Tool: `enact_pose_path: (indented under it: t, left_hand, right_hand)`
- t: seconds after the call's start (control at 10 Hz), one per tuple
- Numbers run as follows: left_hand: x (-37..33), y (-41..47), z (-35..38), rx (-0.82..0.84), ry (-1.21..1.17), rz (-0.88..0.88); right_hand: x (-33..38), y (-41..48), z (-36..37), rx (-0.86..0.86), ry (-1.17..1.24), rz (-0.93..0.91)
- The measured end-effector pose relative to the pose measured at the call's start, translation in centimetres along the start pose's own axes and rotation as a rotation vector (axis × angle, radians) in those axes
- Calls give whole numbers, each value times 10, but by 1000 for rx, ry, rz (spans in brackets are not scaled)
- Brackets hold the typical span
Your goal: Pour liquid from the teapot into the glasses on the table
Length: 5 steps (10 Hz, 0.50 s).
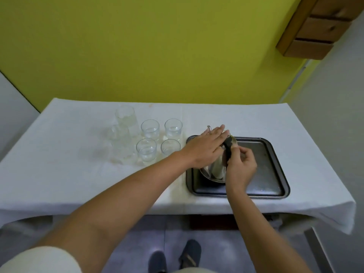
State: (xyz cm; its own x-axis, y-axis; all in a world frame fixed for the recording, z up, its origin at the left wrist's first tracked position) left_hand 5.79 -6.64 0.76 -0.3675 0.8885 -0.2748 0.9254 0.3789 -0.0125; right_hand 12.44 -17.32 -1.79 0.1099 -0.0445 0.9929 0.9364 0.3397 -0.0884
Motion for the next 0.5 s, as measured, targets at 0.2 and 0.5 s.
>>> enact_pose_path:
  t: [0.2,0.5]
  left_hand:
    - [5,-12,15,-21,118,124]
    - [15,-38,14,-67,84,9]
  right_hand:
    - [-23,-26,-5,31,20,41]
    - [-21,-42,-6,60,-154,-14]
Point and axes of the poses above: each hand's wrist, its own y-axis towards the middle knuckle, its own z-axis out of the palm, x = y × z, the point moved 2 cm from there along y, towards the middle knuckle, and after that the axes turned 8 degrees about y, right-handed, at the moved point
